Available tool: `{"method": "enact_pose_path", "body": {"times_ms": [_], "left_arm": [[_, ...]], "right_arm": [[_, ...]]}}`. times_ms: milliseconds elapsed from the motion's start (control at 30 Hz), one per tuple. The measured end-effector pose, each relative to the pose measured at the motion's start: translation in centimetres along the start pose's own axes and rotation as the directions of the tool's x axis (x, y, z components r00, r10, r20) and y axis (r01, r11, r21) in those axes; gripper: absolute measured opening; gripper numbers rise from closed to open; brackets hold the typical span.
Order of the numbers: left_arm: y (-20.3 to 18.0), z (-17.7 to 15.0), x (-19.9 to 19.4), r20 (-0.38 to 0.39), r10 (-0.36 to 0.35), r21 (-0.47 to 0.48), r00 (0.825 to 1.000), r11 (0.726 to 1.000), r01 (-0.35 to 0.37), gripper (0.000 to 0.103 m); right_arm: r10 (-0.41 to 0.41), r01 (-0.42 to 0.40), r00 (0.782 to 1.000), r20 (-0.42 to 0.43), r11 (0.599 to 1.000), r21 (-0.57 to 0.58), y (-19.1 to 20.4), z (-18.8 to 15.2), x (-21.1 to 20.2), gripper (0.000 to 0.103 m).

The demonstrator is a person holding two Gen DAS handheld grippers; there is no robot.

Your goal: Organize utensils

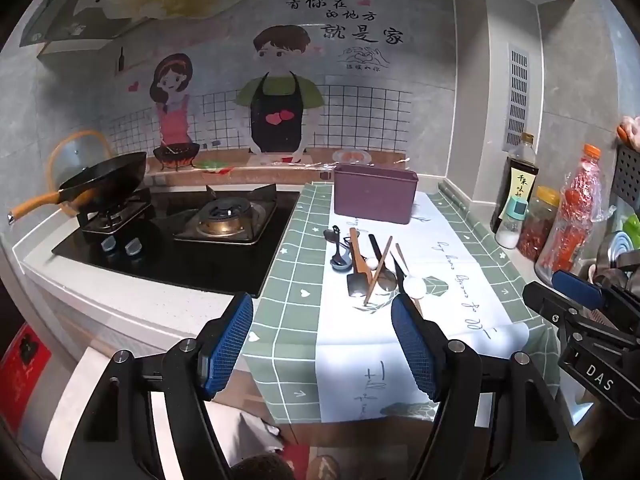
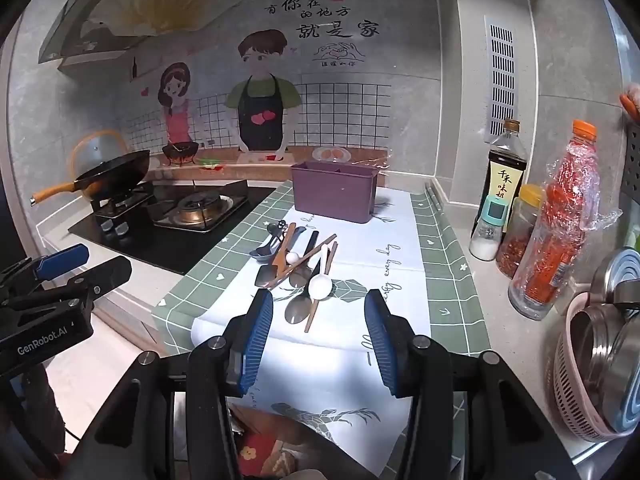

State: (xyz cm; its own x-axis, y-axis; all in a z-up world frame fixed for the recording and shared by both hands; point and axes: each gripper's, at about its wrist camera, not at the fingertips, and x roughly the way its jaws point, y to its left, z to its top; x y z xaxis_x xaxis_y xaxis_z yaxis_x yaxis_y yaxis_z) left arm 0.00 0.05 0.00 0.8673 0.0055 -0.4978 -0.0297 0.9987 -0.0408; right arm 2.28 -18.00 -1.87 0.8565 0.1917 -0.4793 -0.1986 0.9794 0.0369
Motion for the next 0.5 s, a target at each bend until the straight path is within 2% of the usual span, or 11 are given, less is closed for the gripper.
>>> {"method": "enact_pose_path", "body": {"times_ms": [267, 333, 500], "left_arm": [[-0.1, -0.4, -0.5, 0.003, -0.002, 0.009, 1.0, 1.0, 0.002, 0.072], [-0.1, -0.7, -0.6, 0.0, -0.005, 0.008, 1.0, 1.0, 0.005, 0.072], [-0.7, -0.5, 0.0, -0.021, -0.007, 0.02, 1.0, 1.0, 0.008, 0.072]], "right_arm": [[0.002, -0.002, 1.0, 0.002, 1.0, -0.005, 0.0, -0.3, -0.1, 0.045], [-0.022, 0.021, 0.999, -0.028, 0.999, -0.041, 1.0, -0.1, 1.0, 0.045], [-0.023, 0.022, 1.0, -0.013, 0.999, -0.024, 0.2, -0.2, 0.0, 0.045]]}}
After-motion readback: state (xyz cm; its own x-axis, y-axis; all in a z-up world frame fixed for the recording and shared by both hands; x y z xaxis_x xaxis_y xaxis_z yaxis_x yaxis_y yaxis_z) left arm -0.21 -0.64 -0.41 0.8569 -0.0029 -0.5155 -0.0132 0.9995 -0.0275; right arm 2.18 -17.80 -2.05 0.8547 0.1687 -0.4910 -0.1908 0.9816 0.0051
